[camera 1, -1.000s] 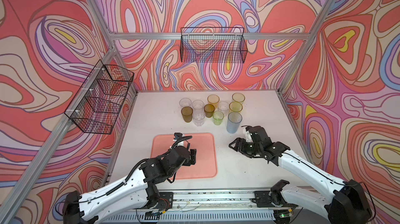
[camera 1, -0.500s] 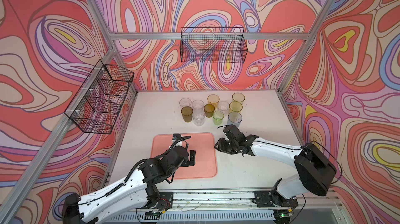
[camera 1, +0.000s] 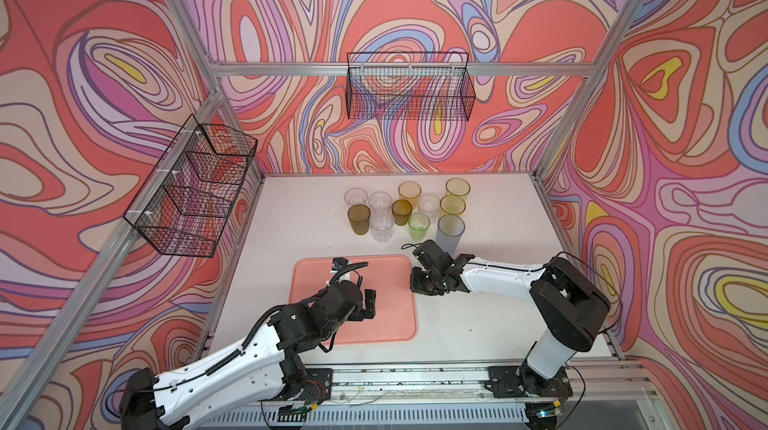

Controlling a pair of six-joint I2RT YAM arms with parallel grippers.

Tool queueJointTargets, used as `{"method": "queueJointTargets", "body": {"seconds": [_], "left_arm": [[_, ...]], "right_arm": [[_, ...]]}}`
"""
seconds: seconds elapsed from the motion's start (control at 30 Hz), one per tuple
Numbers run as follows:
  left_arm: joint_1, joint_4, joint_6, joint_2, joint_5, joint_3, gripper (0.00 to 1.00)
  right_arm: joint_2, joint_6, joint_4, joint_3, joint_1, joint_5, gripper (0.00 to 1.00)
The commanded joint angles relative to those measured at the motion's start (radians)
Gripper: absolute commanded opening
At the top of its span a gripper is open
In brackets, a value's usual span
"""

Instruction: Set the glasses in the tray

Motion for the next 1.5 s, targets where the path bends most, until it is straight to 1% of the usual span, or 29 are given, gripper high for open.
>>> {"method": "queueJointTargets", "body": {"seconds": [0.0,0.1,0.27,0.43,0.73,0.93,1.07,1.13,1.3,1.47], "left_arm": [[0.004,0.010,-0.030,0.004,-0.016,-0.020,1.00],[0.004,0.018,-0.033,0.010,-0.018,-0.025,1.00],[0.004,0.011,-0.034,0.024,-0.020,-0.022,1.00],[0.004,0.000,-0.038,0.024,-0.028,-0.021,1.00],[0.004,-0.013,-0.032,0.012,-0.062,-0.013,1.00],[0.006,-0.026,-0.005,0.019,-0.077,0.004,1.00],[0.005,-0.080,0.022,0.015,-0.085,0.053,1.00],[0.006,-0.103,0.020,0.003,-0.096,0.065,1.00],[0.006,-0.099,0.013,-0.034,-0.108,0.046,1.00],[0.006,-0.105,0.013,-0.021,-0.114,0.053,1.00]], "right_arm": [[0.025,-0.016,-0.041,0.024,0.014,0.044,0.13],[0.047,-0.008,-0.052,0.027,0.016,0.053,0.04],[0.044,0.006,-0.067,0.007,0.016,0.088,0.04],[0.025,0.010,-0.107,-0.005,0.016,0.121,0.00],[-0.034,-0.015,-0.160,-0.049,0.015,0.154,0.00],[-0.070,-0.048,-0.199,-0.068,0.017,0.174,0.00],[-0.097,-0.067,-0.233,-0.080,0.016,0.179,0.00],[-0.113,-0.068,-0.247,-0.092,0.016,0.184,0.00],[-0.150,-0.068,-0.279,-0.127,0.016,0.205,0.00],[-0.199,-0.064,-0.300,-0.157,0.015,0.209,0.00]]}}
